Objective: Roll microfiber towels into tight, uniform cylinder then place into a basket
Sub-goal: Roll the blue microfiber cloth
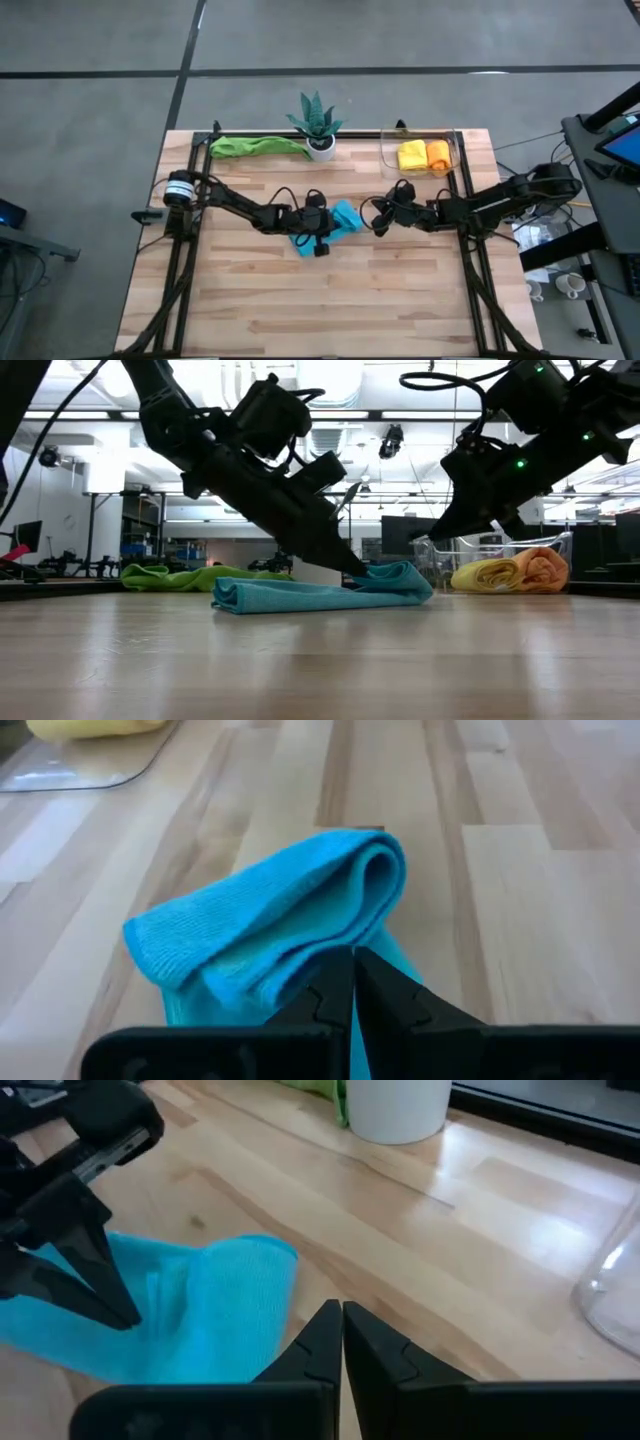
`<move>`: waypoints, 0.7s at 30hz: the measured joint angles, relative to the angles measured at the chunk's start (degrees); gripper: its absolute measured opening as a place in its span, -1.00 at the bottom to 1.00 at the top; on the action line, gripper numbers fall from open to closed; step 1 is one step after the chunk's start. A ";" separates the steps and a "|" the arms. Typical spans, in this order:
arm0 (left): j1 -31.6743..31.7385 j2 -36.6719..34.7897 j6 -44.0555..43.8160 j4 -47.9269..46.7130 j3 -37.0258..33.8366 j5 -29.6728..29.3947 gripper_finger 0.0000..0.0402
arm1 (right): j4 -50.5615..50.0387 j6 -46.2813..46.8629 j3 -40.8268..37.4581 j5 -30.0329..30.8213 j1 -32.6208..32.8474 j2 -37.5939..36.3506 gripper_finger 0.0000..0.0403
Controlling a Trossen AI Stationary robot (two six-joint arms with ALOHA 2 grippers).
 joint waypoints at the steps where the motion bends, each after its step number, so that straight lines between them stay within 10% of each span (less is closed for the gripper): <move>1: 0.02 0.00 -0.01 0.05 0.00 -0.52 -1.00 | 0.43 -0.02 0.06 -0.04 0.02 0.14 -0.96; 21: 2.80 0.35 -0.12 -0.57 -0.87 -4.02 -1.00 | 14.69 2.18 0.33 -10.05 -0.01 14.16 -0.96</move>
